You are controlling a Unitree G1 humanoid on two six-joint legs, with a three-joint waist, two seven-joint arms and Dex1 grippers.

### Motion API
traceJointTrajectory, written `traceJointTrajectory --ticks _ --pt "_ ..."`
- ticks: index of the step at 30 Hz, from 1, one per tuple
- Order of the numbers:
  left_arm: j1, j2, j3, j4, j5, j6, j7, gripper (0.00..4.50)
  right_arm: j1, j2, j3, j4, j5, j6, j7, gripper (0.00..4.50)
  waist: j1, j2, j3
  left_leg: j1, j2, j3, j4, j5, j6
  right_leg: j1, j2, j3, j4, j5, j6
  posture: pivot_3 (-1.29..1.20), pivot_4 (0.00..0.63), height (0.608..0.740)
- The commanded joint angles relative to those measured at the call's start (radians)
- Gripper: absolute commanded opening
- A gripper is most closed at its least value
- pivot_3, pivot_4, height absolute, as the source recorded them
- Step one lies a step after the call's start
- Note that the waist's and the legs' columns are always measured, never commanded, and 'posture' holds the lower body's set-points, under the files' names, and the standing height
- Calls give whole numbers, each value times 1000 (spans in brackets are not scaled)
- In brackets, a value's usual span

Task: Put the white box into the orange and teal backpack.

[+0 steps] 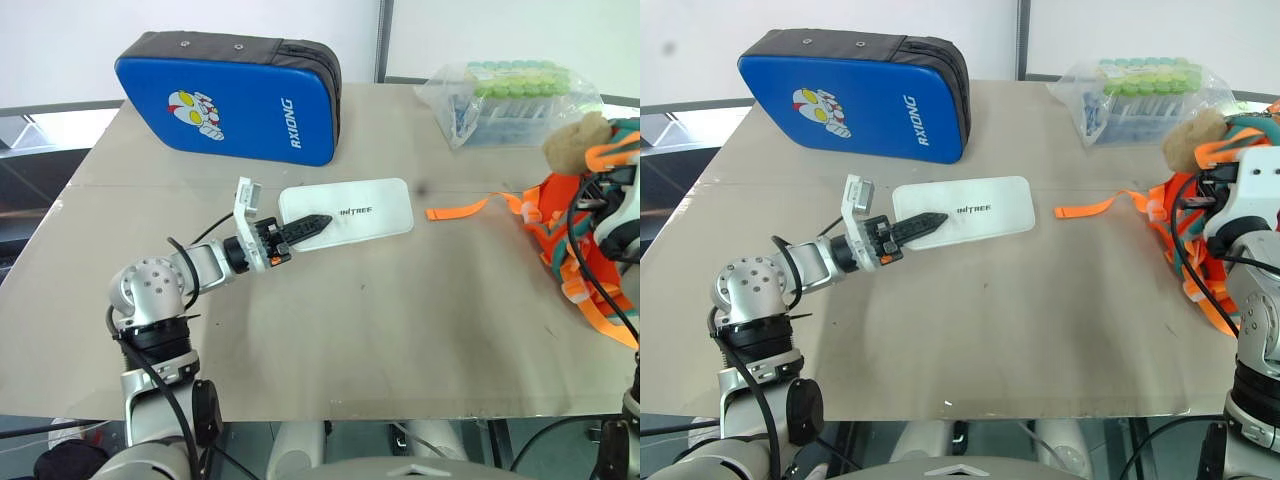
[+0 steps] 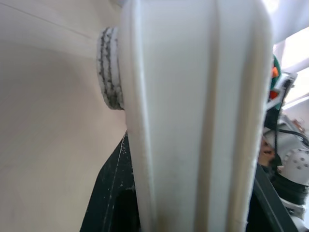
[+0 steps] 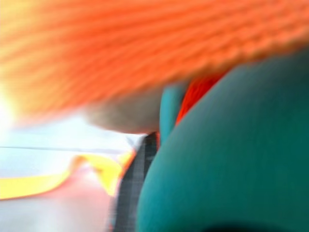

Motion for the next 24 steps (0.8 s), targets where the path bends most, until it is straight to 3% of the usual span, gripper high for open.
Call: traceJointTrajectory --ticks 1,4,10,12,16,20,24 --pt "-8 -30 54 -86 -33 -99 50 1013 -103 -16 43 -47 117 -80 174 162 1 1 1 0 0 0 0 0 0 0 0 -1 1 0 0 0 150 740" --pt "-18 -45 84 -123 -21 -189 103 1013 -207 -23 78 -39 254 -66 331 162 0 2 2 0 0 -1 1 0 0 0 1 -1 1 0 0 0 150 740" --pt "-36 -26 135 -190 -19 -326 175 1013 -309 -79 159 -4 386 -23 548 162 4 1 2 -3 0 -3 2 0 0 0 0 -3 0 0 0 0 150 740" --pt "-17 36 145 -216 -50 -316 138 1013 -319 -101 205 17 388 -27 609 162 4 1 2 -6 0 -3 3 0 0 -2 0 -4 0 0 0 0 150 740" --pt "112 246 172 -337 -77 -352 -121 1013 -232 -183 345 73 276 -111 759 162 3 1 2 -6 0 -3 1 0 0 -3 0 -4 -2 0 0 0 150 740" --pt "173 364 186 -398 -124 -381 -252 1013 -196 -226 355 92 279 -139 847 162 10 1 2 -7 0 -1 1 0 0 -3 -2 -4 -3 0 0 0 150 740" --pt "179 450 98 -413 -13 -473 -355 1013 -189 -252 334 109 284 -159 904 162 8 1 2 -3 0 -2 3 0 0 -1 -1 -5 -2 -1 -2 0 150 740"
